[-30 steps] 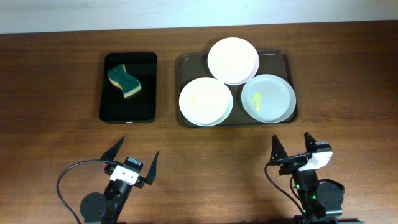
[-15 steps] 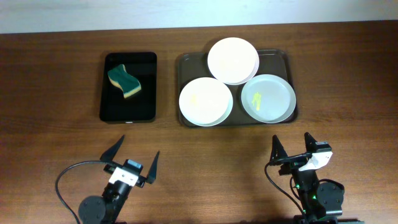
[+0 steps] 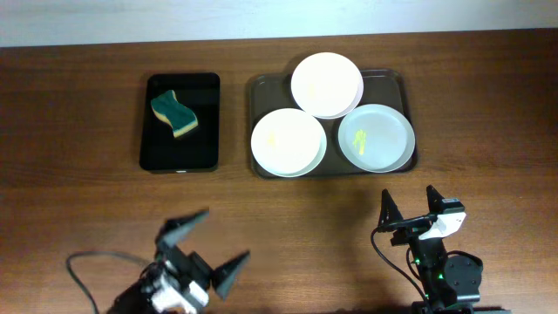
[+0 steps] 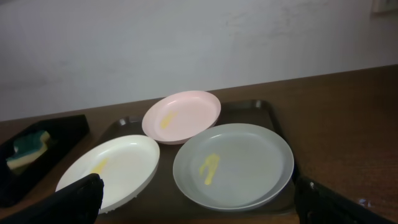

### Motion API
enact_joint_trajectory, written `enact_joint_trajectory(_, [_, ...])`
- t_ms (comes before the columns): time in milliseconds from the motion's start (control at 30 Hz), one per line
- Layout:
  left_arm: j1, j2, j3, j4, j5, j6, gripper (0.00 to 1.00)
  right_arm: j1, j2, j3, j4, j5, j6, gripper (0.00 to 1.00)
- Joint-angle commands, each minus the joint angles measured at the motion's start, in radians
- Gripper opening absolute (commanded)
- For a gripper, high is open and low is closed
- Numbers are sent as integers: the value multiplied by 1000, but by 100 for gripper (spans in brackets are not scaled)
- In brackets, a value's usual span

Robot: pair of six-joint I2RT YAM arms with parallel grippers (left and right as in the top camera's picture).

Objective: Clean dirty plates on tray and stack at the side
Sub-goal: 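Reach the left gripper down to the green-yellow sponge on the black tray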

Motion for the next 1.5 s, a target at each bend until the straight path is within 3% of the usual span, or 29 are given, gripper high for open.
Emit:
enact_joint_trajectory(0, [2,176,257,-247,-262,166,99,5,3,-5,-3,-12,8,98])
enact_joint_trajectory(133, [2,492,607,-620,-454,182,99,5,3,-5,-3,-12,8,98])
enact_joint_trajectory(267, [1,792,918,-926,-438,176,99,5,3,-5,-3,-12,8,98])
enact_joint_trajectory(400, [1,983,1092,-1027,-469,130,99,5,3,-5,-3,-13,8,98])
enact_joint_trajectory(500, [1,1133,1269,-1160,-737,-42,99,5,3,-5,-3,-12,8,98])
enact_joint_trajectory(600, [1,1343,1518,-1409,-904,-105,99,5,2,-5,-3,-12,8,98])
enact_joint_trajectory(700, [2,1518,1685,-1529,-812,-105,99,5,3,-5,-3,-13,8,98])
enact_joint_trajectory(767, [2,1593,1713,-1540,-690,-105,99,5,3,-5,-3,-12,8,98])
enact_joint_trajectory(833, [2,1646,1713,-1517,-664,-130,99,5,3,-5,-3,-13,8,98])
enact_joint_trajectory(1033, [2,1837,1713,-1477,-959,-623,99,5,3,-5,-3,-13,8,98])
enact_joint_trajectory(1267, [-6,2013,1713,-1339,-961,-667,99,5,3,-5,-3,-13,8,98])
enact_joint_trajectory(1333, [-5,2058,1714,-1323,-959,-718,99,5,3,-5,-3,-13,8,98])
enact_joint_trajectory(1467, [-3,2117,1770,-1362,-950,-709,99,5,3,-5,-3,-12,8,98])
